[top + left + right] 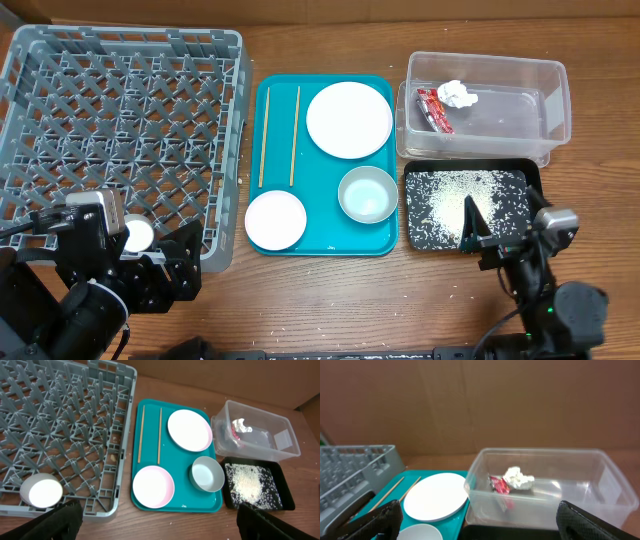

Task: Sort waste into correct bins and load items into the dishwasher
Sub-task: 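Grasp a chopstick on the teal tray with the left gripper, then place the chopstick into the dish rack with the left gripper, then grasp the second chopstick on the teal tray with the left gripper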

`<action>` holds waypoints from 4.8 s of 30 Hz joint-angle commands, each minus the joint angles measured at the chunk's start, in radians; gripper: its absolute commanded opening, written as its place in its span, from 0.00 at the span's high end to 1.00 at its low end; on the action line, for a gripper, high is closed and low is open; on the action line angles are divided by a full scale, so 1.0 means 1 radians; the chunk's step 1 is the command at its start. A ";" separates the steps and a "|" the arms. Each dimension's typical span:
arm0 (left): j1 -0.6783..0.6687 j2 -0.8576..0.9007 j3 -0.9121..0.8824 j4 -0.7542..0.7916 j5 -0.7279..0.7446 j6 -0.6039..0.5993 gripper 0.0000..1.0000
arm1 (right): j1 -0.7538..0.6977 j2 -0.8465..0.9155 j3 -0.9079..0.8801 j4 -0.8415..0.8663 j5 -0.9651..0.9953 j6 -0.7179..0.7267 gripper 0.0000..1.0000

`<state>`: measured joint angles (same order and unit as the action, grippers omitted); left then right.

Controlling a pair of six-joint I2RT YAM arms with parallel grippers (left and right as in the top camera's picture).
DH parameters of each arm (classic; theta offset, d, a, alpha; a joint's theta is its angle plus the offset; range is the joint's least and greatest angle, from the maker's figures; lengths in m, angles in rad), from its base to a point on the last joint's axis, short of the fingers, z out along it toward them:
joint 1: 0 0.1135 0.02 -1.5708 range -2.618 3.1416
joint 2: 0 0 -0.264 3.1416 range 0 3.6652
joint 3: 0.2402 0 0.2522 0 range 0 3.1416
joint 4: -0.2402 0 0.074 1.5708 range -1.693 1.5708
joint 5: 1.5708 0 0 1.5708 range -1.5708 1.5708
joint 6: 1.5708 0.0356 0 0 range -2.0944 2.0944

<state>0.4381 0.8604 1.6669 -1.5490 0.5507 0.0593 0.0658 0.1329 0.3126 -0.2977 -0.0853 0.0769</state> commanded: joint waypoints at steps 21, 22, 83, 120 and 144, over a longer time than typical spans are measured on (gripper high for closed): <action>0.000 0.002 -0.002 0.001 0.015 0.016 0.00 | -0.018 -0.128 -0.304 0.221 0.016 0.077 0.00; 0.000 0.002 -0.002 0.001 0.015 0.016 0.00 | -0.018 -0.128 -0.304 0.221 0.016 0.077 0.00; -0.638 1.086 0.252 0.214 -0.973 -0.268 0.96 | -0.018 -0.128 -0.304 0.221 0.016 0.077 0.00; -0.536 1.172 0.206 0.250 -0.707 -0.103 0.90 | -0.018 -0.128 -0.304 0.221 0.017 0.077 0.00; -0.777 1.262 0.148 0.469 -0.824 -0.435 0.59 | -0.018 -0.128 -0.304 0.221 0.017 0.077 0.00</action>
<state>-0.3588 2.0312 1.8423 -1.1091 -0.1471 -0.2768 0.0528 0.0128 0.0181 -0.0822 -0.0776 0.1532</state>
